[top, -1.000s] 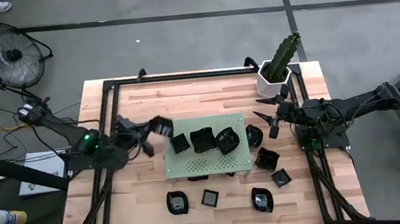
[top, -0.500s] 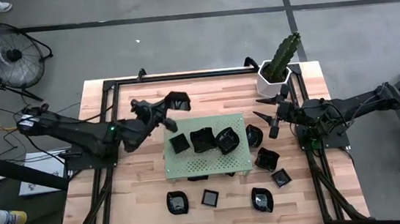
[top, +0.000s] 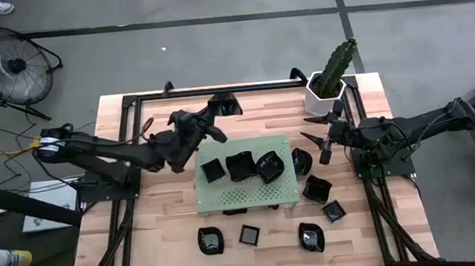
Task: Pick & Place Mini shaped plates
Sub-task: Stack the black wave square shaped bowl on top of the black wave square shaped bowl on the shelf
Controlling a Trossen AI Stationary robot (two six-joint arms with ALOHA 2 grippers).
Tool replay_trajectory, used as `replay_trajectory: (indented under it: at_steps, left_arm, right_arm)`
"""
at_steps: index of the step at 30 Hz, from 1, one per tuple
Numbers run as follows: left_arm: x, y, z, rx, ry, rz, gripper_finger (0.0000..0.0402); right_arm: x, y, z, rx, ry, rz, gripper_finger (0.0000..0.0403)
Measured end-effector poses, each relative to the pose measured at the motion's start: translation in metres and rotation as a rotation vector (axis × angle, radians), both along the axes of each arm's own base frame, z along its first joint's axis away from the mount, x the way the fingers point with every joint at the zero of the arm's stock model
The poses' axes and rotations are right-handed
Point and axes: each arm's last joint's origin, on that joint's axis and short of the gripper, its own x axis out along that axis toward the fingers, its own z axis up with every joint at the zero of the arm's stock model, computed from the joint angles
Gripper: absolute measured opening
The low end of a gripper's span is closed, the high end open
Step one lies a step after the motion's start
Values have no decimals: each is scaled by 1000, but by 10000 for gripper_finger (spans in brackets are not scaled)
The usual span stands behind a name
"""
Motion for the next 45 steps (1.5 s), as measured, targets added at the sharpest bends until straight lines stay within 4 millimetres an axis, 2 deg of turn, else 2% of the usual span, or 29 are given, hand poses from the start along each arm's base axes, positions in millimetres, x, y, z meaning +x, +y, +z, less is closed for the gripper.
replay_trajectory:
  at_steps: [8,11,15,20,24,29,33,37,45]
  left_arm:
    - [11,-2,-7,-122,-232,-20,1]
    - [9,-8,-6,-189,-295,62,1]
    - [7,-26,10,-230,-327,138,1]
    - [11,-52,34,-264,-280,260,1]
    - [21,-70,45,-286,-292,261,1]
    - [40,-75,44,-325,-372,262,1]
    - [53,-80,28,-357,-436,249,1]
    - [60,-82,20,-408,-539,240,1]
    - [62,-83,18,-418,-558,236,1]
  right_arm:
    - [0,0,0,0,0,0,193]
    - [0,0,0,0,0,0,193]
    - [0,0,0,0,0,0,193]
    - [0,0,0,0,0,0,193]
    - [0,0,0,0,0,0,193]
    - [0,0,0,0,0,0,193]
    - [0,0,0,0,0,0,193]
    - [0,0,0,0,1,0,193]
    - [0,0,0,0,1,0,193]
